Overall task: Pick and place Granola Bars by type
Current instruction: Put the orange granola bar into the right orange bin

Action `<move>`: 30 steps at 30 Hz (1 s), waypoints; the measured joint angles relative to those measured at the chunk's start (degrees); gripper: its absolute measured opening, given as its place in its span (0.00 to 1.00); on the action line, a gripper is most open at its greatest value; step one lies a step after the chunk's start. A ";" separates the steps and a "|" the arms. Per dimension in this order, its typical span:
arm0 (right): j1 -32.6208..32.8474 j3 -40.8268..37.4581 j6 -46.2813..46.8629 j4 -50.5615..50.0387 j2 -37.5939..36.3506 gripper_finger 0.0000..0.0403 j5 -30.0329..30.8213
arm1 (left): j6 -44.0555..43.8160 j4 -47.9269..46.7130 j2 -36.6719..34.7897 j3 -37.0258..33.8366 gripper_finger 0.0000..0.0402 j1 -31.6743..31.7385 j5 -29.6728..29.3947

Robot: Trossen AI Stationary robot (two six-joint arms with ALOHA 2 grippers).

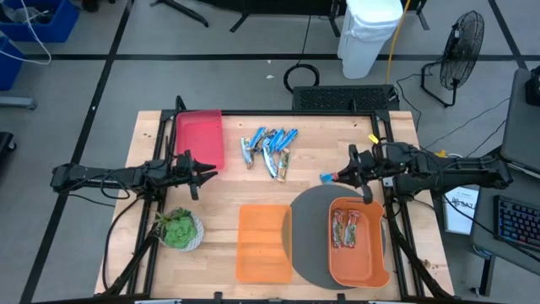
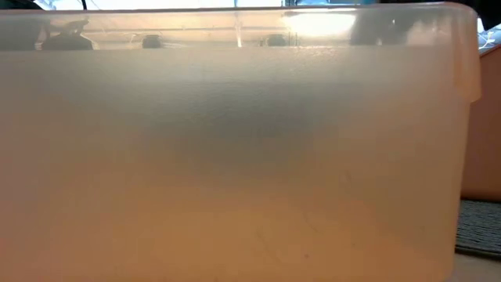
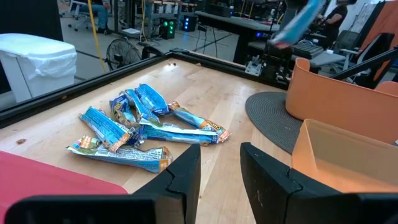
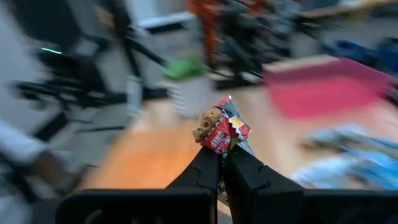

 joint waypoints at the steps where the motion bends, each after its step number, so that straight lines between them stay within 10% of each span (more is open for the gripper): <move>1: 0.01 0.00 0.61 1.62 0.00 0.01 -2.71 | 0.00 0.00 -0.01 0.00 0.29 0.02 0.00; 16: 11.44 3.64 7.46 10.68 0.00 0.01 -9.60 | 0.00 0.00 0.01 0.02 0.29 0.02 0.00; 30: 32.91 14.70 7.83 -8.03 7.01 0.01 22.65 | 0.00 0.00 0.01 0.00 0.29 0.00 0.00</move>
